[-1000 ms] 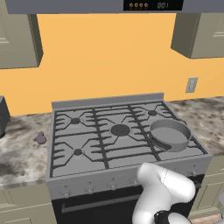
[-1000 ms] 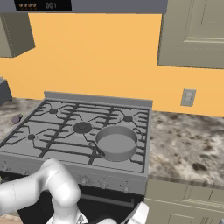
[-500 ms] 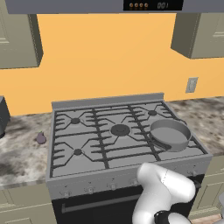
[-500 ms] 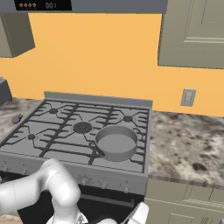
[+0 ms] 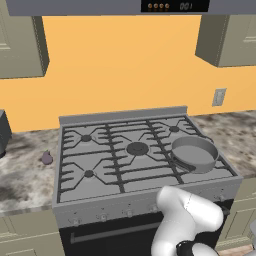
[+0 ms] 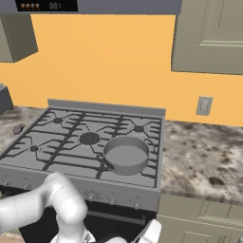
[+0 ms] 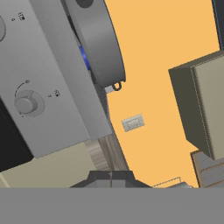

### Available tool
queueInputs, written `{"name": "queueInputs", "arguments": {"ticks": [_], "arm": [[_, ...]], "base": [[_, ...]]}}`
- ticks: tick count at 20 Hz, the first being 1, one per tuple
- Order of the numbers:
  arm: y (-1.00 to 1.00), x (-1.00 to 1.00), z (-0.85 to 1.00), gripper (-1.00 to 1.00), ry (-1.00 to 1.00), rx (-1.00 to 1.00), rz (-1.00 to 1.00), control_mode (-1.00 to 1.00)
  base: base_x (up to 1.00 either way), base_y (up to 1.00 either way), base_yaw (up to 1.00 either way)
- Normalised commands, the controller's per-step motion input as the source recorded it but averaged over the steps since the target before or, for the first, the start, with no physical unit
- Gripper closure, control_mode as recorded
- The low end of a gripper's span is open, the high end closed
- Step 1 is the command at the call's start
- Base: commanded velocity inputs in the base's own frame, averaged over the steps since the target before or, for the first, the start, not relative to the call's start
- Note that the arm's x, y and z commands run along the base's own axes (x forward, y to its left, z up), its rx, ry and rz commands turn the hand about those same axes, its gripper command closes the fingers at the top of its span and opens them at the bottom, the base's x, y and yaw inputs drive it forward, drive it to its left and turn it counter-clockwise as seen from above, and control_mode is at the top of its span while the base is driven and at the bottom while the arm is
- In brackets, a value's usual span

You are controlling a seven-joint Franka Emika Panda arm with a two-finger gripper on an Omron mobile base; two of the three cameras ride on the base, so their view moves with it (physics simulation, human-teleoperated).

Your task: Turn on the burner for the pot on the stove. Wait thirty seconds for the pot to heat up. Then add the eggplant to the pot.

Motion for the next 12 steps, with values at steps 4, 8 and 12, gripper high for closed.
{"name": "queueInputs", "arguments": {"ticks": [4, 8, 12], "arm": [[0.00, 0.00, 0.00, 1.00, 0.00, 0.00, 0.00, -1.00], [0.00, 0.00, 0.00, 1.00, 0.00, 0.00, 0.00, -1.00], [0.00, 0.00, 0.00, 1.00, 0.00, 0.00, 0.00, -1.00]], "base": [[0.00, 0.00, 0.00], [0.00, 0.00, 0.00], [0.00, 0.00, 0.00]]}}
